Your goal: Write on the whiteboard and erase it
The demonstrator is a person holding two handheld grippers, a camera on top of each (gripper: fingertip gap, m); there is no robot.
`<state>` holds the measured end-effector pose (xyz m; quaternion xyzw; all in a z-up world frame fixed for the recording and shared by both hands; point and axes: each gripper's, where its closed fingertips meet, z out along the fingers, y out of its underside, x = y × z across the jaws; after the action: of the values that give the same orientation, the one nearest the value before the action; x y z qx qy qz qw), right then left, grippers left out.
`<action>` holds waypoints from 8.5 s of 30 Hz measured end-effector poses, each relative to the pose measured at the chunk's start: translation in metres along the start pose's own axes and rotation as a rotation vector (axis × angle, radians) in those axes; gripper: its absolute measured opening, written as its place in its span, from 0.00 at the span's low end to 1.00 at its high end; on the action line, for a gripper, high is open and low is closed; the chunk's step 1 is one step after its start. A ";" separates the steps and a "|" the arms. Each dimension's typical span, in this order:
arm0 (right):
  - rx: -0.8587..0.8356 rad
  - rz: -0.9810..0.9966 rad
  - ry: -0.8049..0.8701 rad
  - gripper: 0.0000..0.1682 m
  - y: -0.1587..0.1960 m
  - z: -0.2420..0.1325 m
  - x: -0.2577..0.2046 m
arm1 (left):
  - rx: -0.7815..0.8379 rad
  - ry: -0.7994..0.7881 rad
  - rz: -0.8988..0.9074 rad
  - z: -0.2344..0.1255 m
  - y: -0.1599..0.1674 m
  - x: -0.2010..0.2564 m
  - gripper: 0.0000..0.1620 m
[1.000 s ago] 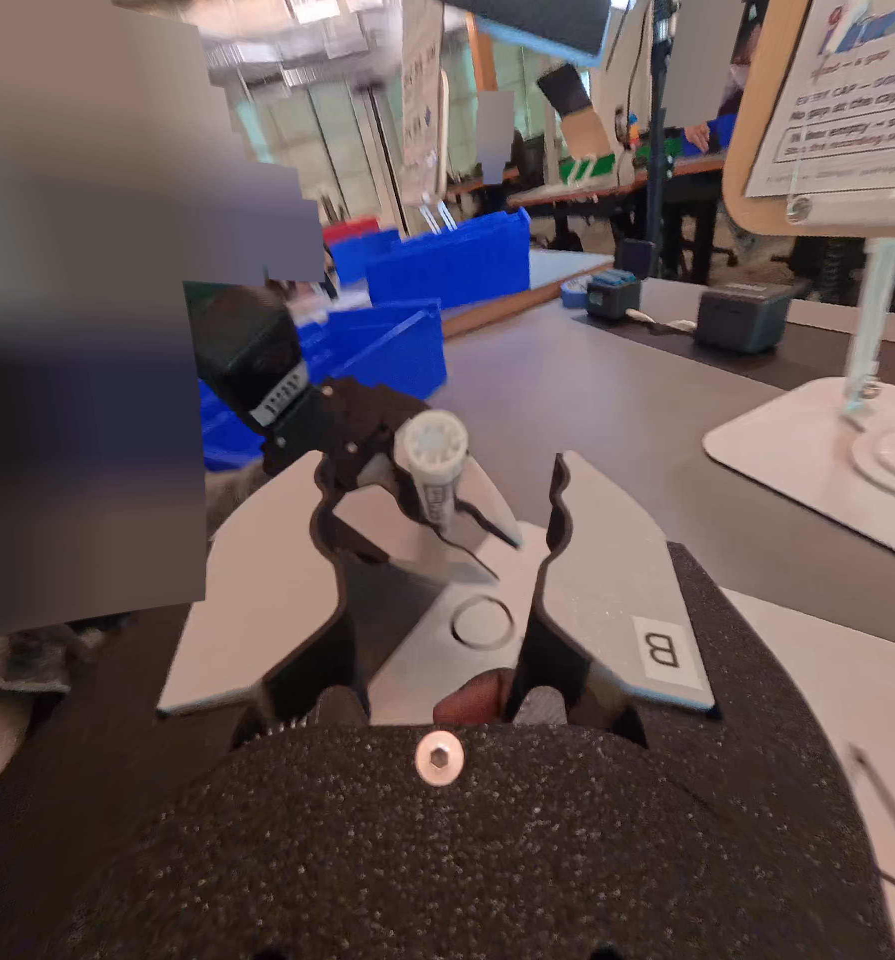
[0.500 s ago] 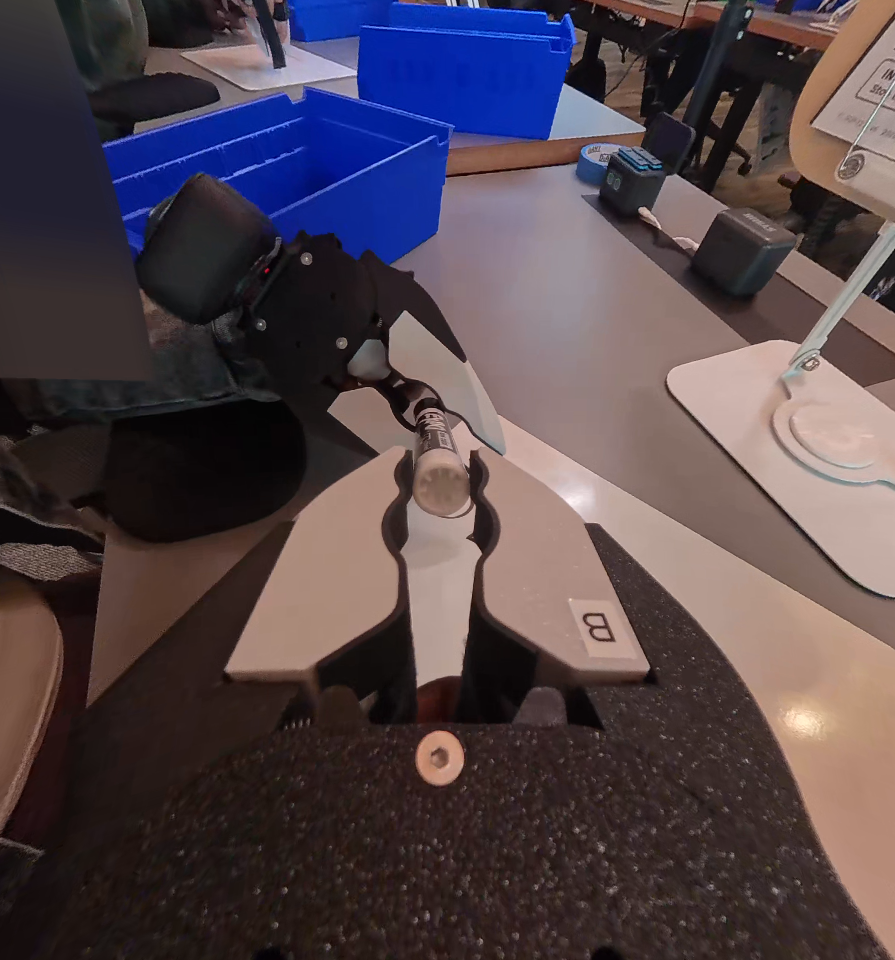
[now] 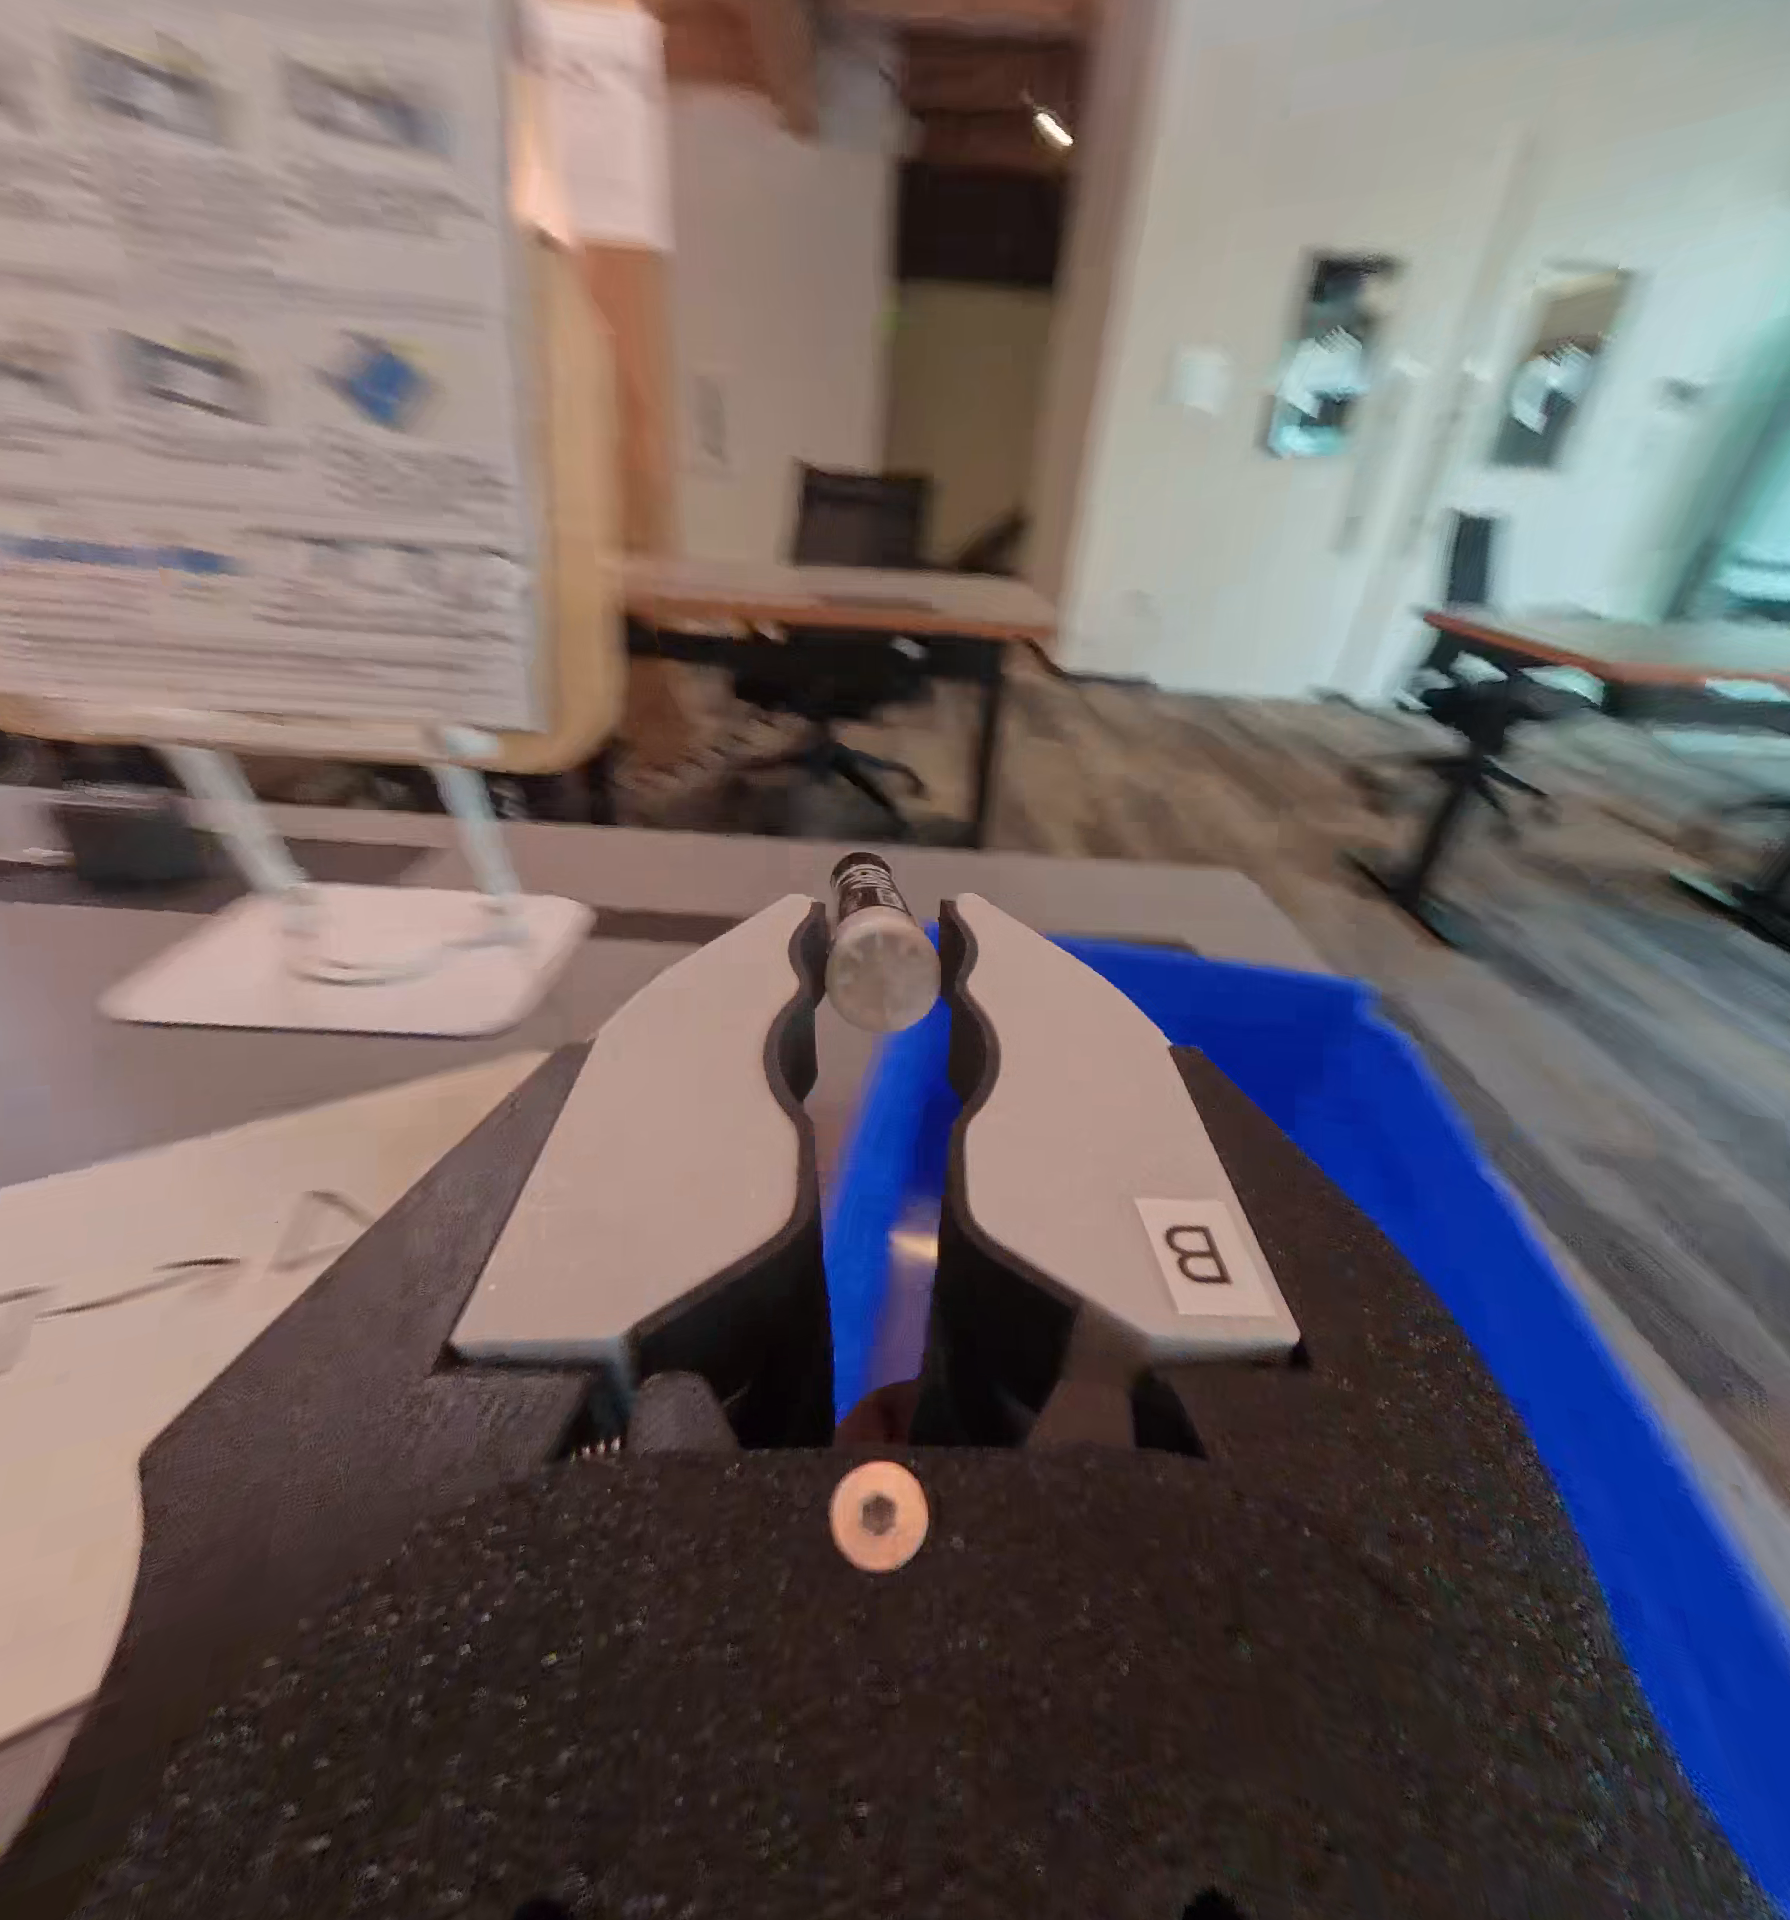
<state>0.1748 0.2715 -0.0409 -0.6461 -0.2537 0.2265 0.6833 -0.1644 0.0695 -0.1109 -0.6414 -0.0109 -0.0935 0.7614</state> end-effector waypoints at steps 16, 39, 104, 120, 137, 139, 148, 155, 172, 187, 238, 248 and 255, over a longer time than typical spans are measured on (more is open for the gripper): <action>-0.842 0.012 0.109 0.13 0.170 0.009 0.077 | -0.112 -0.057 0.145 0.004 0.025 -0.011 0.90; -0.867 -0.054 -0.321 0.47 0.190 0.171 -0.101 | -0.174 -0.121 0.070 -0.003 0.030 -0.032 0.70; -0.847 -0.631 -1.201 0.30 0.185 0.019 -0.378 | -1.032 0.198 0.112 -0.056 0.139 -0.004 0.00; -0.925 -0.612 -1.183 0.30 0.188 0.022 -0.328 | -1.029 0.204 0.100 -0.057 0.139 -0.004 0.01; -0.922 -0.528 -1.120 0.30 0.191 0.039 -0.296 | -1.034 0.201 0.102 -0.058 0.139 -0.004 0.01; -0.912 -0.462 -1.017 0.29 0.192 0.063 -0.288 | -1.036 0.199 0.107 -0.058 0.139 -0.004 0.01; -0.907 -0.397 -0.905 0.29 0.194 0.077 -0.259 | -1.042 0.194 0.115 -0.058 0.139 -0.004 0.01; -0.932 -0.422 -0.913 0.29 0.195 0.078 -0.244 | -1.042 0.193 0.111 -0.057 0.139 -0.004 0.01; -0.938 -0.351 -0.827 0.29 0.198 0.126 -0.234 | -1.047 0.189 0.125 -0.058 0.139 -0.004 0.01; -0.940 -0.380 -0.836 0.29 0.197 0.092 -0.207 | -1.047 0.187 0.123 -0.059 0.139 -0.004 0.01; -0.967 -0.054 0.171 0.30 0.174 0.010 0.117 | -1.096 0.193 0.213 -0.063 0.140 0.002 0.01; -0.990 0.010 0.169 0.54 0.193 0.007 0.123 | -1.125 0.137 0.304 -0.061 0.140 -0.007 0.00; -0.417 0.030 0.055 0.58 0.080 -0.006 0.087 | -0.713 -0.069 0.354 -0.051 0.046 0.024 0.47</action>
<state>0.2466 0.3276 -0.1165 -0.7832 -0.2668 0.1613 0.5380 -0.1391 0.0239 -0.1614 -0.8602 0.1075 0.0628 0.4945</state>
